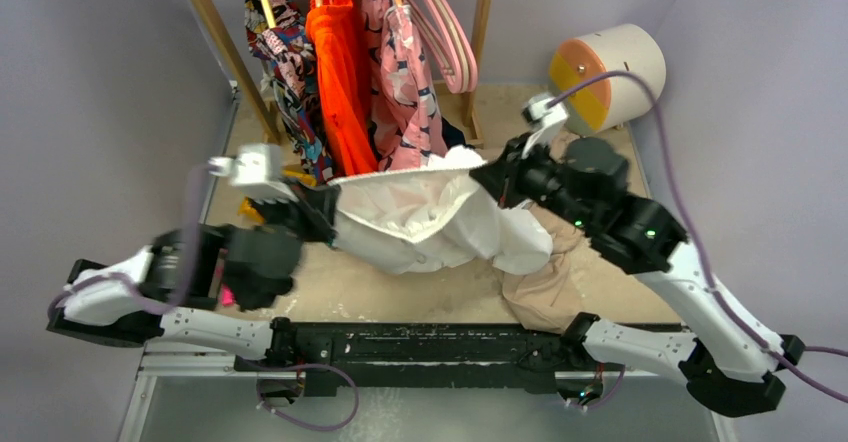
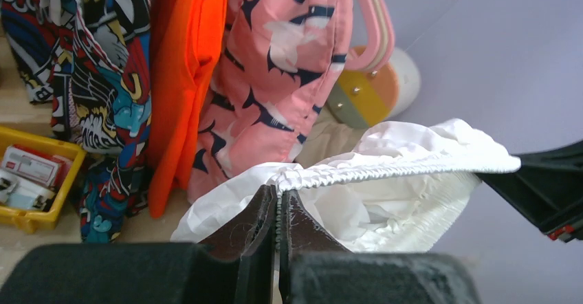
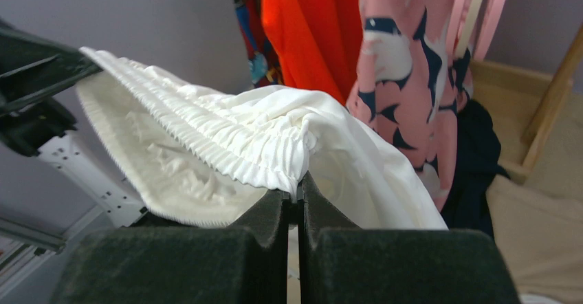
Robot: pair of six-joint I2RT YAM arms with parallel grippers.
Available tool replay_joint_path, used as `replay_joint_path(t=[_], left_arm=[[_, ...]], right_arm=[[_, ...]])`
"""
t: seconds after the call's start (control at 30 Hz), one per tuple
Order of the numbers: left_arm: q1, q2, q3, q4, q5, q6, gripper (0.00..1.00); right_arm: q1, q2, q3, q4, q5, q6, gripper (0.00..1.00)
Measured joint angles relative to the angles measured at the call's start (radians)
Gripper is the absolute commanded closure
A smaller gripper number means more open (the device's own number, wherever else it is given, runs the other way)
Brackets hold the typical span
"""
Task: Place the shorts on the hanger
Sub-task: Adjust the shorts at the center of the board.
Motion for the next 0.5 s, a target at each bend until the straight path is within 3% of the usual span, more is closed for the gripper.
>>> replay_joint_path(t=[0.07, 0.17, 0.3, 0.37, 0.5], left_arm=[[-0.003, -0.055, 0.019, 0.067, 0.014, 0.075, 1.0], [-0.003, -0.139, 0.004, 0.131, 0.046, 0.159, 1.0], [-0.003, -0.114, 0.03, 0.156, 0.082, 0.275, 1.0], [-0.003, -0.039, 0.128, 0.163, 0.096, 0.347, 1.0], [-0.003, 0.17, 0.469, 0.195, 0.134, 0.502, 1.0]], right_arm=[[0.003, -0.034, 0.028, 0.053, -0.037, -0.033, 1.0], [0.006, -0.109, -0.069, 0.093, -0.088, -0.048, 1.0], [0.006, -0.11, -0.137, 0.07, -0.131, -0.056, 1.0], [0.005, -0.052, -0.08, 0.05, -0.145, -0.075, 1.0], [0.003, 0.052, 0.143, 0.04, -0.168, -0.115, 1.0]])
